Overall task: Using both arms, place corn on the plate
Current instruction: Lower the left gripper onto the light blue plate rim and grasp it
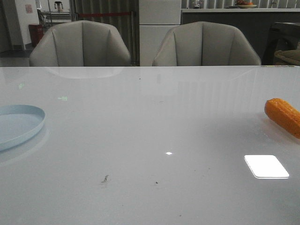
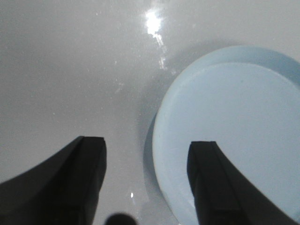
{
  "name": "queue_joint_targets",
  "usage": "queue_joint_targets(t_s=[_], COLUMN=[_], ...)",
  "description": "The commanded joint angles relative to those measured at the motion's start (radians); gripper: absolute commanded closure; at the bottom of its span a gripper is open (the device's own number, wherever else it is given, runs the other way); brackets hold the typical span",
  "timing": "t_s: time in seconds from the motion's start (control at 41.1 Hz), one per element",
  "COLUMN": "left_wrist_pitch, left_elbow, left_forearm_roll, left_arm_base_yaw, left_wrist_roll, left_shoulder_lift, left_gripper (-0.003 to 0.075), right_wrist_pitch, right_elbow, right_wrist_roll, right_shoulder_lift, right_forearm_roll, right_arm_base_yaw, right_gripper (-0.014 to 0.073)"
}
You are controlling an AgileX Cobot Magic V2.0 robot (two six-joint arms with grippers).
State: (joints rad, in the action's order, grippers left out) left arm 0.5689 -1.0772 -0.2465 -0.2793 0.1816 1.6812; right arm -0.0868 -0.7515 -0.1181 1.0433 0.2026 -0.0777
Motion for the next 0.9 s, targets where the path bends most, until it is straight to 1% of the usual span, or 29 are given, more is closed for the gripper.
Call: queue_joint_targets(t_s=[0.0,0.316,0.56,0.827,0.876], left_wrist_pitch=[-0.027,-0.018,-0.067,-0.061,-0.056], left_elbow=[-0.047,-0.077,-0.077,-0.077,-0.077], left_forearm_roll=[-0.020,-0.038,-0.088,-0.107,-0.107], left_arm_base_yaw=[0.000,0.004,0.006,0.006,0.006], left_wrist_roll=[-0.009,-0.009,-0.009,-0.009,-0.009], left_shoulder_lift=[0.017,0.124,0.156,0.189,0.191], left_gripper=[0.0277,0.0277,0.0278,0.0278,0.0288], right_wrist_pitch=[0.065,0.046,0.045,0.042,0.041], right_elbow=[-0.037,-0.037,-0.037,-0.037,-0.037], right_wrist_roll=[-0.007,-0.007,-0.007,-0.007,-0.007], right_shoulder_lift=[-0.013,-0.013,-0.013,-0.013,-0.013], right_forearm_roll=[-0.002,-0.002,-0.002,-0.002,-0.002], right_arm_base_yaw=[0.000,0.000,0.000,0.000,0.000], right_gripper=[0.0060,0.0060,0.0060,0.0060,0.0060])
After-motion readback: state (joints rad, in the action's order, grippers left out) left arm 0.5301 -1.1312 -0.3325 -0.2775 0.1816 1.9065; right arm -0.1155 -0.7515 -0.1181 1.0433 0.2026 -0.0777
